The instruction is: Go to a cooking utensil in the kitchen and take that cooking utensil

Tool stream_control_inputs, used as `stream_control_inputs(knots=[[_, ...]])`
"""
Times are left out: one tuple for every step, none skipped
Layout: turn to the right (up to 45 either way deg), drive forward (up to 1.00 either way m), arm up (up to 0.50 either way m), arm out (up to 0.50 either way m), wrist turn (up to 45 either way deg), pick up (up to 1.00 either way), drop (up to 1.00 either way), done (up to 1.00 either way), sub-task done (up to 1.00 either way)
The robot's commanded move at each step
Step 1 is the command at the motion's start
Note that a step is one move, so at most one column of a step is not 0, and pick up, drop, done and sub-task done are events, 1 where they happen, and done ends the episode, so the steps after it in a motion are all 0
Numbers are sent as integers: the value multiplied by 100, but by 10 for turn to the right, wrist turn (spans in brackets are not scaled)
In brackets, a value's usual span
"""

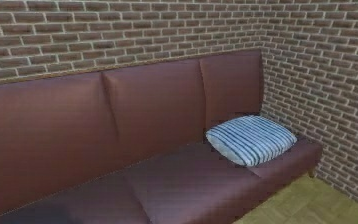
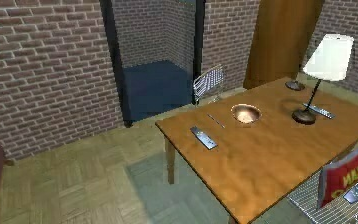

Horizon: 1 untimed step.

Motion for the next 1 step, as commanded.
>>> stream_control_inputs(knots=[[450,0,0,0,0,0,0,0,0]])
